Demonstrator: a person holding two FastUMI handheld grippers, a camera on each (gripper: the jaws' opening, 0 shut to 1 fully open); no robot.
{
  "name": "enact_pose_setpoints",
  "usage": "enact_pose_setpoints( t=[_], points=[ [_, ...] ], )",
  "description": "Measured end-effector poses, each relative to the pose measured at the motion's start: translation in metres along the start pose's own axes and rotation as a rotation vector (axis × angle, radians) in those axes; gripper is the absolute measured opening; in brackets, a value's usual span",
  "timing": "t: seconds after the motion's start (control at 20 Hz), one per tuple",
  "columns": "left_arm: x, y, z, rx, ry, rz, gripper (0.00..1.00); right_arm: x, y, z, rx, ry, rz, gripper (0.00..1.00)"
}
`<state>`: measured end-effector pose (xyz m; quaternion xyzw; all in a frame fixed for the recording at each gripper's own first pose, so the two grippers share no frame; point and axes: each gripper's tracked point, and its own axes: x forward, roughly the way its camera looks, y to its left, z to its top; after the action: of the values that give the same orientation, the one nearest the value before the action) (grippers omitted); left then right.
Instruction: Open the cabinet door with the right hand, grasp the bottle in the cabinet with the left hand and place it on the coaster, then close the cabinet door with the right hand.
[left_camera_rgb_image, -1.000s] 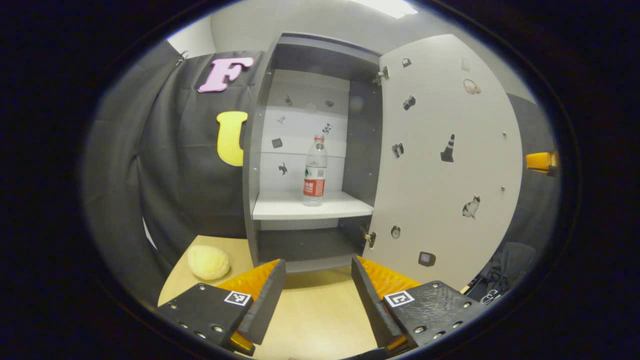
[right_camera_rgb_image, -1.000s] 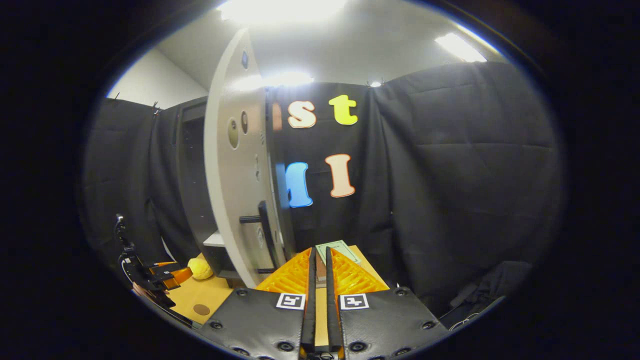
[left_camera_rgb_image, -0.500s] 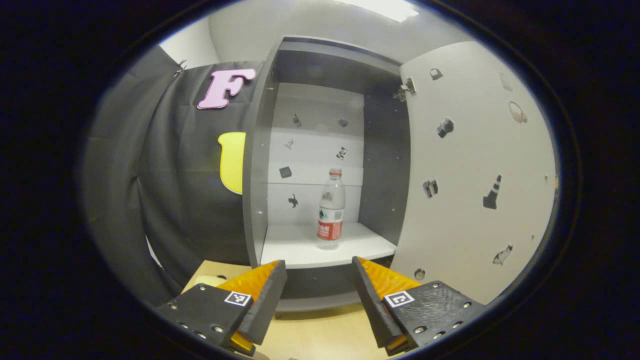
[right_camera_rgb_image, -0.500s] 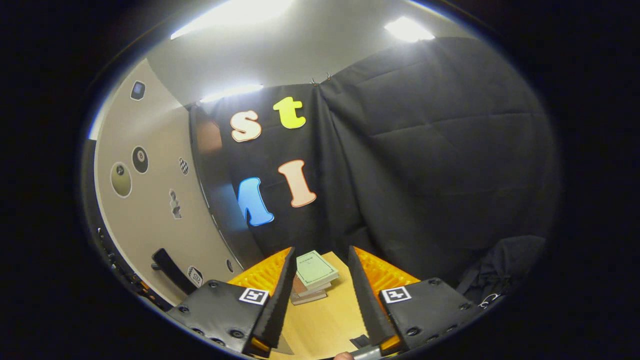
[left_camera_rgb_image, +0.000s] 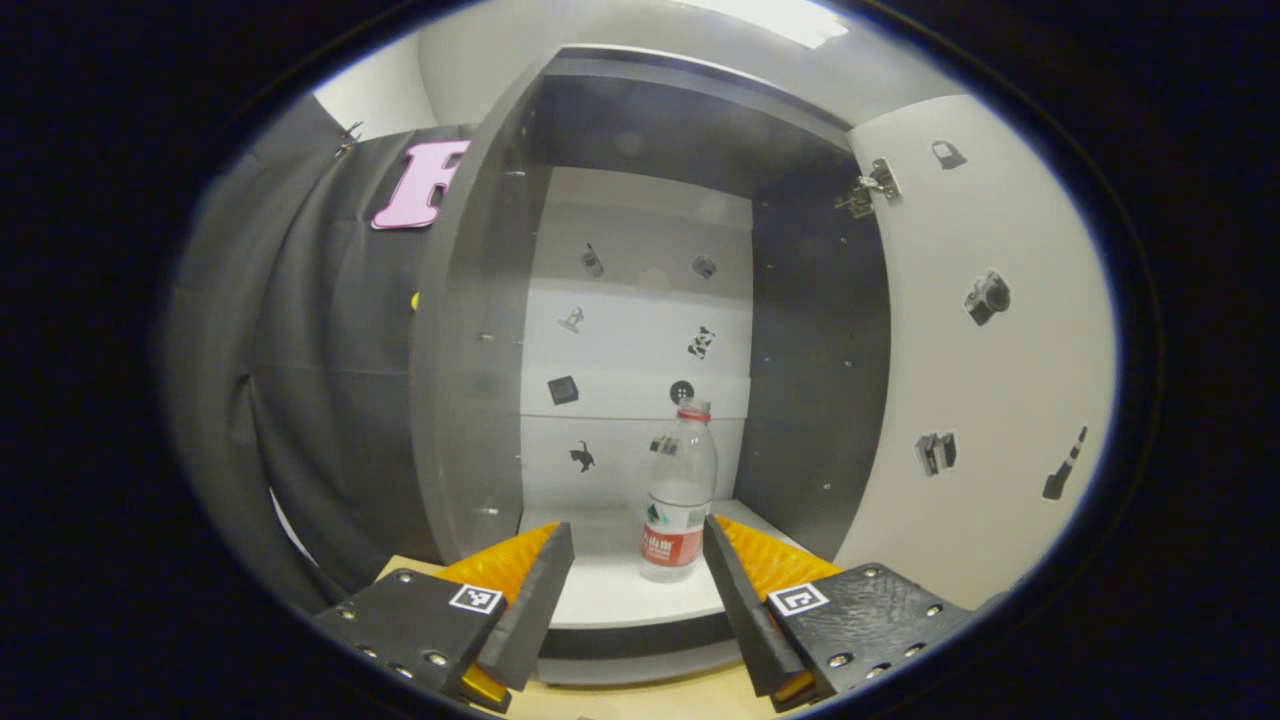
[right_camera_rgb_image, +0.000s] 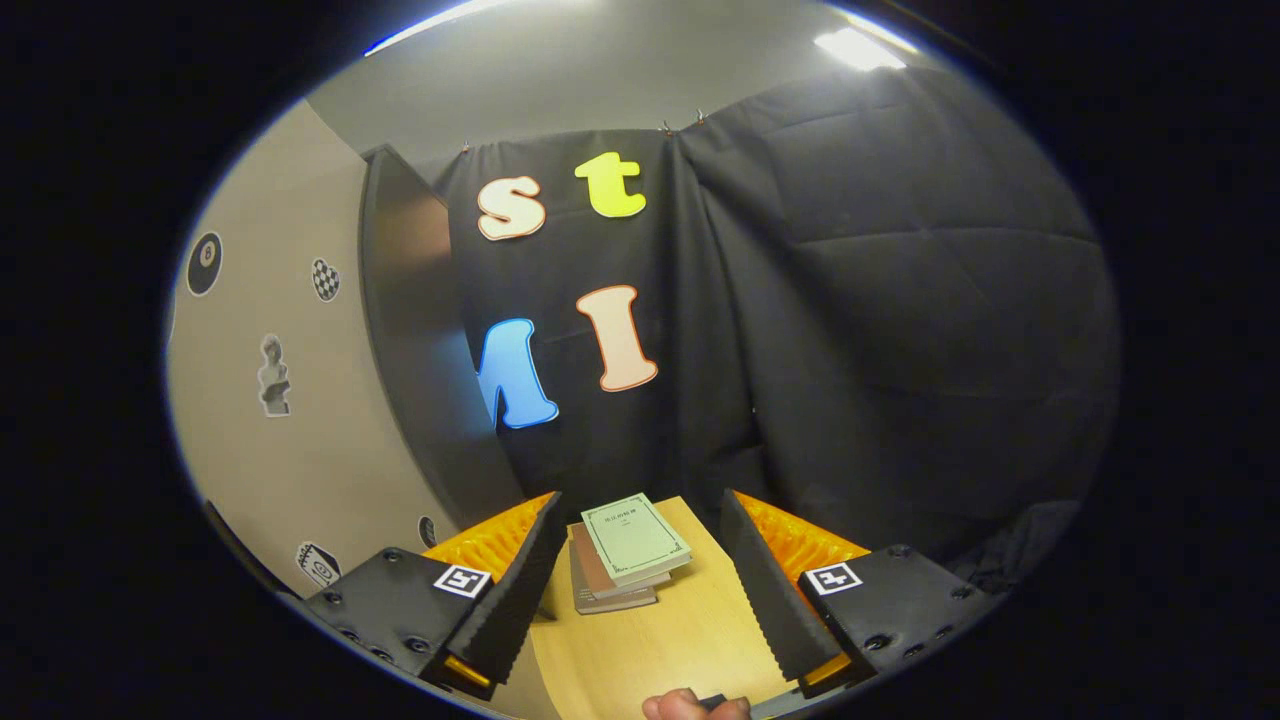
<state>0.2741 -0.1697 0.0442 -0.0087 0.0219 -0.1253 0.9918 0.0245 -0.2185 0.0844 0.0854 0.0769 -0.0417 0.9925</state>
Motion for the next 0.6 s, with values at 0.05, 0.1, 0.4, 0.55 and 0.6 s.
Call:
enact_pose_setpoints(
  t=[0.05,0.1,0.4,0.55,0.6],
  points=[
    [0.011,-0.003,0.000,0.010,0.003,-0.007,0.78,0.008,0.004,0.001,0.008,-0.002,0.011,0.98],
    [0.021,-0.008,-0.001,0.018,0.003,-0.012,0.78,0.015,0.006,0.002,0.022,-0.008,0.021,0.98],
    [0.078,-0.030,-0.001,0.026,-0.022,-0.050,0.78,0.039,-0.005,-0.001,0.057,-0.014,0.027,0.98],
    [0.100,-0.035,-0.003,0.035,-0.027,-0.060,0.81,0.041,-0.011,-0.005,0.059,-0.005,0.013,0.98],
    [0.107,-0.034,-0.005,0.040,-0.028,-0.058,0.78,0.042,-0.016,-0.008,0.059,0.000,0.004,0.98]
  ],
)
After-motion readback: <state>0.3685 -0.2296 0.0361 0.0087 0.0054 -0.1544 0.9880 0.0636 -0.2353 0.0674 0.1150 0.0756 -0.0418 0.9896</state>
